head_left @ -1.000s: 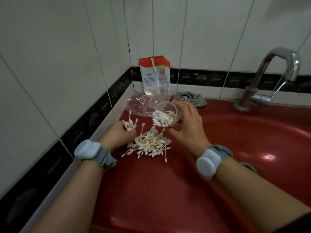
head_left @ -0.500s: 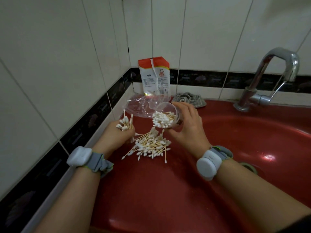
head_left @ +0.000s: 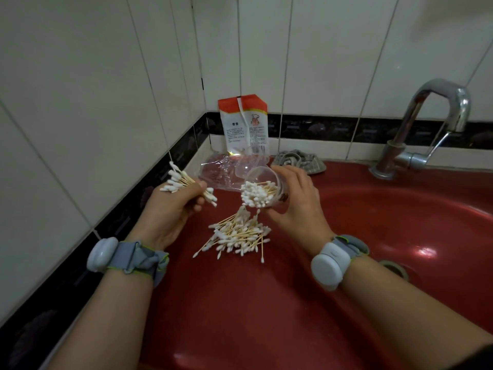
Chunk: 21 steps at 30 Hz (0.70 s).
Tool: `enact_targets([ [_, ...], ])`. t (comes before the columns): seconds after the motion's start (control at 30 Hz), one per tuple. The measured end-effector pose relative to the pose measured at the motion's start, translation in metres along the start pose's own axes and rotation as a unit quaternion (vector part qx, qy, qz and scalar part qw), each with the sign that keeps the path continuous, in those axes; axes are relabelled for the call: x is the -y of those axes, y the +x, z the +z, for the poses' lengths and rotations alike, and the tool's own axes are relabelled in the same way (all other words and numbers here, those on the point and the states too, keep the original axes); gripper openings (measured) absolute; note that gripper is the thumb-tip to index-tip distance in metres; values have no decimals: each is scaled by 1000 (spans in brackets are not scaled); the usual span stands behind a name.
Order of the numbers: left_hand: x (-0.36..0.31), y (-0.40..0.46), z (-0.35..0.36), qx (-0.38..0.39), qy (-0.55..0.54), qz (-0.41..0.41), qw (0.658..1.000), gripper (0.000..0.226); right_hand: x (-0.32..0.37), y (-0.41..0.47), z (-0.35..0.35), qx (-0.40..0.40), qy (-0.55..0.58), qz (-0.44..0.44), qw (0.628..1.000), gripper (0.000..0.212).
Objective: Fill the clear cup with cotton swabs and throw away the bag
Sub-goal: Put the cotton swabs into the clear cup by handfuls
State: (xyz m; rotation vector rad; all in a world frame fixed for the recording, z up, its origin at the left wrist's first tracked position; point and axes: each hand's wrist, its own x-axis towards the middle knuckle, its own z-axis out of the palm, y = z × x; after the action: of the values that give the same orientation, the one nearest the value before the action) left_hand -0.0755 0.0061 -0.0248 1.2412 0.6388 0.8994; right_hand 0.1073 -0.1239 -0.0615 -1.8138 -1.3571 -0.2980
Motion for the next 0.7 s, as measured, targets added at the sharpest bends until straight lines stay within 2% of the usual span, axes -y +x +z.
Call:
enact_targets([
  [0.13,-6,-6,12,2,-35,24,999,15,1,0,0,6,-5,-4,1000,76],
  [0.27,-8,-13,36,-23,-48,81,995,13,5,-1,2,18,-7,-25,1000,74],
  [0.47,0,-21,64,-94,20,143,985,5,12,-1,4,18,0,-38,999,74],
  [0.7,17,-17,70,-95,142,203,964,24,19,2,1,11,25,-42,999,70],
])
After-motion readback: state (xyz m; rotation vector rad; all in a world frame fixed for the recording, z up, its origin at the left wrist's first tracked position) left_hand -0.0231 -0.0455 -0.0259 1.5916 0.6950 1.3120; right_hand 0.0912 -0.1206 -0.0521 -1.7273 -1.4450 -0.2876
